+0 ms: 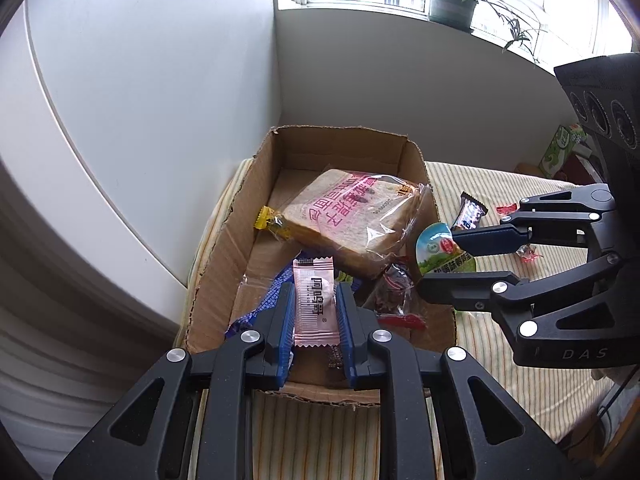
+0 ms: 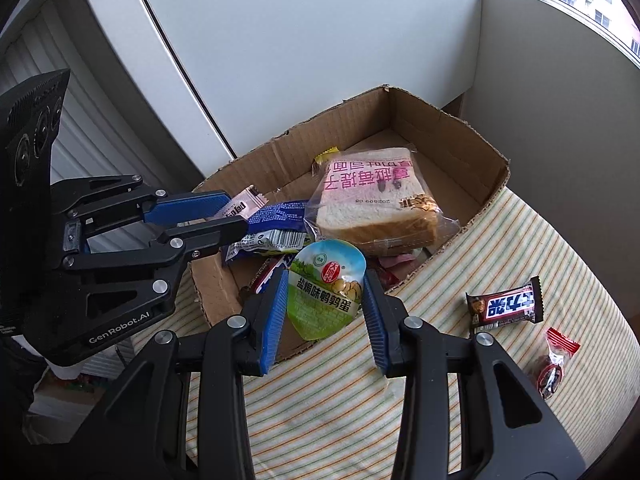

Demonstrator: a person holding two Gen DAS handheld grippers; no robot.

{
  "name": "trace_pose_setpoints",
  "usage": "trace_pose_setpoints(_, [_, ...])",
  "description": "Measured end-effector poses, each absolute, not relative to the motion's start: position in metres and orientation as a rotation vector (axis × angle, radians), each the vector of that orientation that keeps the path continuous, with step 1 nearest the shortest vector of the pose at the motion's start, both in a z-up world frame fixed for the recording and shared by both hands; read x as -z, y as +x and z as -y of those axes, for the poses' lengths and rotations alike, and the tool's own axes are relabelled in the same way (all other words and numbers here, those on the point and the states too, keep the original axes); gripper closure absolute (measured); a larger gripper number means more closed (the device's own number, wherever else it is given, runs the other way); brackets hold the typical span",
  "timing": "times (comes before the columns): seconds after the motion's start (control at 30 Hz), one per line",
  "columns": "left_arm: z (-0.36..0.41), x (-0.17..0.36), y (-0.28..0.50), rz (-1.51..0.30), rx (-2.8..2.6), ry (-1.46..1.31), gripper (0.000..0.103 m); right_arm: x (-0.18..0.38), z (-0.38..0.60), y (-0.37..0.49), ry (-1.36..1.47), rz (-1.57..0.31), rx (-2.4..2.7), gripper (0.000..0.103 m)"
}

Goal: Organize snacks
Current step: 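Open both tools to drop the snacks into the box, then move both open tools back over the remaining snacks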

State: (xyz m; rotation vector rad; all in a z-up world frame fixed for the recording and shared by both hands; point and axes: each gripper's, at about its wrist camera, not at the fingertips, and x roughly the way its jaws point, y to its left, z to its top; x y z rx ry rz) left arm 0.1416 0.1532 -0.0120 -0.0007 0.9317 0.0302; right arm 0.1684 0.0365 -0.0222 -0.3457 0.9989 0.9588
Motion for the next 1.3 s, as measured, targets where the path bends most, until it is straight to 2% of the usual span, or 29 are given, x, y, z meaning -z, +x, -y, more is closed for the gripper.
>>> trace_pose_setpoints(0.03, [-0.154,0.012,0.141,-0.931,-0.03,-0.003,0.084,0.022,-0.039,0.167,-0.353,-0.995,-0.962,0.064])
trace_pose_setpoints(0.1, [-0.156,0.013,0.141,-0.935,-0.037,-0.005,0.084,0.022,-0.043,0.166,-0.367,-0.984,-0.956,0.058])
trace_pose_setpoints(0.13, [-0.158,0.013,0.142,-0.936,-0.04,-0.008,0.081,0.021,-0.043,0.166,-0.367,-0.979,-0.956,0.049])
trace_pose_setpoints(0.17, [-0.16,0.013,0.141,-0.934,-0.046,-0.01,0.075,0.02,-0.044,0.166,-0.363,-0.972,-0.955,0.041])
trace_pose_setpoints(0.2, [-0.161,0.012,0.141,-0.933,-0.053,-0.013,0.07,0.02,-0.043,0.166,-0.359,-0.967,-0.956,0.038])
trace_pose_setpoints(0.23, [-0.162,0.012,0.141,-0.931,-0.057,-0.017,0.061,0.018,-0.043,0.166,-0.356,-0.962,-0.954,0.036])
trace_pose_setpoints(0.27, [-0.163,0.011,0.14,-0.928,-0.06,-0.019,0.057,0.018,-0.042,0.166,-0.353,-0.959,-0.95,0.036])
trace_pose_setpoints(0.43, [-0.162,0.008,0.137,-0.919,-0.056,-0.023,0.057,0.012,-0.031,0.166,-0.336,-0.956,-0.947,0.035])
trace_pose_setpoints(0.53, [-0.158,0.004,0.134,-0.907,-0.047,-0.027,0.057,0.008,-0.018,0.165,-0.328,-0.952,-0.939,0.031])
trace_pose_setpoints(0.93, [-0.109,-0.006,0.121,-0.874,0.041,0.0,0.057,-0.012,0.076,0.165,-0.261,-0.939,-0.833,0.031])
trace_pose_setpoints(1.3, [-0.053,0.002,0.115,-0.879,0.145,0.006,0.057,0.004,0.158,0.172,-0.23,-0.986,-0.733,0.031])
